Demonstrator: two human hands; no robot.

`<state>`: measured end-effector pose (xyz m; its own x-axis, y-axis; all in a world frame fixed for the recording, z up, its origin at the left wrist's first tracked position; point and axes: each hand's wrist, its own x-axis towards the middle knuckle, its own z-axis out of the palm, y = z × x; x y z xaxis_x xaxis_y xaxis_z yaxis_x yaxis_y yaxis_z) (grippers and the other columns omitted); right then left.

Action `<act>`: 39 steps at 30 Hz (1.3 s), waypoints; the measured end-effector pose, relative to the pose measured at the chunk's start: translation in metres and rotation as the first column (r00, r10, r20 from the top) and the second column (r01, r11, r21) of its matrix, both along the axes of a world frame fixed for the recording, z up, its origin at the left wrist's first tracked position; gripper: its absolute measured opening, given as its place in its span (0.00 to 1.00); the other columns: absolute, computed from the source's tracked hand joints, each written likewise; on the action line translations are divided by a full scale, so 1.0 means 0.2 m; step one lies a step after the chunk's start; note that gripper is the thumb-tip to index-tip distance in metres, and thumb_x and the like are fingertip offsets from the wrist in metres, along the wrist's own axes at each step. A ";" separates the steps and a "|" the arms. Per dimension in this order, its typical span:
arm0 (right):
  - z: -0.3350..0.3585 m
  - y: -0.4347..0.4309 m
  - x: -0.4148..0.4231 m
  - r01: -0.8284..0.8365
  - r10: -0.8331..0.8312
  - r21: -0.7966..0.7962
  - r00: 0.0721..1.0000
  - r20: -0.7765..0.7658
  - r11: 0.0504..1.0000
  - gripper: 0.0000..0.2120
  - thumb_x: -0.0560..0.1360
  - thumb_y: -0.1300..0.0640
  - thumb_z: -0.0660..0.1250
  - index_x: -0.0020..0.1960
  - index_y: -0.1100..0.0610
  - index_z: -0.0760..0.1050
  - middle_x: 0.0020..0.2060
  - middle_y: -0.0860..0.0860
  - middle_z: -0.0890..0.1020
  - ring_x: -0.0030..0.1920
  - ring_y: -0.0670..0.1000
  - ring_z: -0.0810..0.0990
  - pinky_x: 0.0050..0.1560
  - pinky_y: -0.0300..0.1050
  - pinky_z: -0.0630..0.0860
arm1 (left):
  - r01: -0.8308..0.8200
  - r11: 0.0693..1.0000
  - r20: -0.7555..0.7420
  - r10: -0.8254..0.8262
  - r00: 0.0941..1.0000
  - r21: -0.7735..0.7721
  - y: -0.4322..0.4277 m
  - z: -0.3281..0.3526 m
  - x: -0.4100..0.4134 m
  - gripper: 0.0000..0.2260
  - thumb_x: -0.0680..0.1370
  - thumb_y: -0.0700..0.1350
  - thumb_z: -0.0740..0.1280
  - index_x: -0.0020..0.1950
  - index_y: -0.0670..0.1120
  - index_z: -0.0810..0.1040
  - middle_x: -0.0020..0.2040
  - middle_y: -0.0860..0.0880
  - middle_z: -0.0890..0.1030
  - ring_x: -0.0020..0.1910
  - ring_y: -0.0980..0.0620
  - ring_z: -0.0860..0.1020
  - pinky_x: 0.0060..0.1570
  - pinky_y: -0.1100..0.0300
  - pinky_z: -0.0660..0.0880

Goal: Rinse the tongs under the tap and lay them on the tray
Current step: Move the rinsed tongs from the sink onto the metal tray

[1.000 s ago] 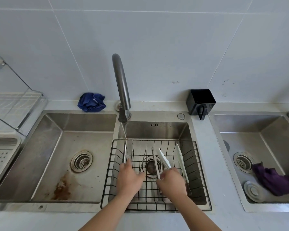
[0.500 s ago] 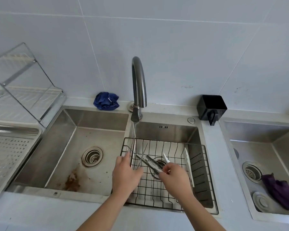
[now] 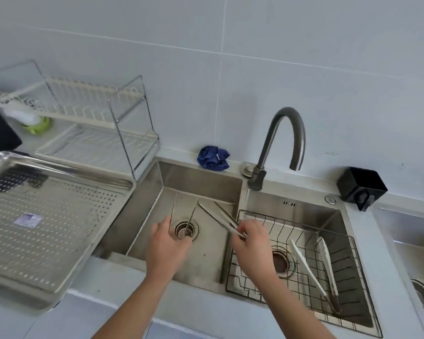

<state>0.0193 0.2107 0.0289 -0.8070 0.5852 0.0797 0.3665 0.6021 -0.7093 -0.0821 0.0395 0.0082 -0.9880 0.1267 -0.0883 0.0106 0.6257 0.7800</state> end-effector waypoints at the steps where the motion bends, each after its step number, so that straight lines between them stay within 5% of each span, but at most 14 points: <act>1: 0.01 -0.07 -0.04 -0.024 0.024 0.024 1.000 -0.017 0.999 0.05 0.75 0.63 0.67 0.44 0.55 0.73 0.46 0.50 0.77 0.50 0.52 0.72 0.49 0.41 0.64 | -0.016 1.000 -0.016 0.016 1.000 0.002 -0.09 0.01 -0.03 0.35 0.70 0.45 0.73 0.77 0.47 0.68 0.55 0.52 0.70 0.45 0.57 0.75 0.52 0.57 0.71; 3: 0.04 -0.23 -0.13 -0.060 0.062 0.062 0.997 -0.047 0.996 0.02 0.76 0.63 0.68 0.47 0.57 0.76 0.49 0.50 0.77 0.52 0.52 0.72 0.50 0.40 0.64 | -0.037 0.999 -0.053 0.037 0.998 -0.005 -0.28 0.04 -0.08 0.36 0.70 0.46 0.74 0.78 0.49 0.66 0.55 0.54 0.69 0.42 0.63 0.72 0.46 0.61 0.69; 5: 0.06 -0.39 -0.20 -0.084 0.093 0.098 0.992 -0.087 0.992 0.02 0.76 0.63 0.69 0.48 0.58 0.77 0.49 0.49 0.76 0.52 0.52 0.72 0.50 0.39 0.64 | -0.059 0.998 -0.074 0.059 0.995 -0.001 -0.46 0.07 -0.12 0.36 0.70 0.45 0.74 0.77 0.50 0.66 0.54 0.52 0.71 0.43 0.60 0.74 0.42 0.64 0.68; 9: 0.09 -0.70 -0.34 -0.162 0.177 0.107 0.972 -0.155 0.981 0.05 0.74 0.67 0.71 0.45 0.60 0.77 0.49 0.47 0.76 0.51 0.51 0.70 0.50 0.32 0.65 | -0.159 0.987 -0.072 0.159 0.985 0.004 -0.77 0.11 -0.20 0.35 0.71 0.43 0.73 0.77 0.48 0.67 0.53 0.51 0.71 0.44 0.58 0.75 0.46 0.60 0.68; 13: 0.08 -0.93 -0.48 -0.272 0.292 0.136 0.943 -0.158 0.953 0.04 0.73 0.67 0.71 0.44 0.60 0.77 0.52 0.50 0.79 0.52 0.51 0.71 0.52 0.44 0.71 | -0.264 0.964 -0.075 0.262 0.962 -0.022 -1.02 0.09 -0.26 0.35 0.71 0.45 0.74 0.77 0.47 0.67 0.55 0.51 0.71 0.48 0.56 0.75 0.48 0.60 0.70; 26: -0.05 -1.27 -1.10 -0.557 0.571 0.137 0.816 -0.093 0.819 0.03 0.76 0.65 0.69 0.49 0.61 0.79 0.53 0.53 0.79 0.57 0.55 0.73 0.56 0.42 0.68 | -0.475 0.868 -0.044 0.474 0.879 -0.147 -1.41 -0.02 -0.57 0.28 0.74 0.44 0.70 0.74 0.44 0.70 0.61 0.47 0.74 0.56 0.52 0.77 0.53 0.57 0.74; 34: -0.21 -1.40 -1.40 -0.552 0.559 0.149 0.829 -0.011 0.821 0.02 0.77 0.64 0.67 0.48 0.60 0.77 0.50 0.53 0.77 0.52 0.53 0.69 0.53 0.42 0.65 | -0.428 0.868 -0.019 0.437 0.899 -0.252 -1.54 -0.14 -0.81 0.32 0.75 0.47 0.68 0.78 0.45 0.65 0.69 0.48 0.71 0.59 0.51 0.77 0.52 0.58 0.71; 39: -0.32 -1.51 -1.52 -0.483 0.483 0.172 0.874 0.047 0.858 0.02 0.78 0.64 0.66 0.48 0.61 0.77 0.52 0.54 0.77 0.53 0.54 0.70 0.55 0.42 0.65 | -0.265 0.895 -0.030 0.273 0.962 -0.358 -1.64 -0.21 -1.02 0.31 0.77 0.47 0.67 0.79 0.46 0.61 0.68 0.47 0.70 0.47 0.55 0.73 0.45 0.62 0.69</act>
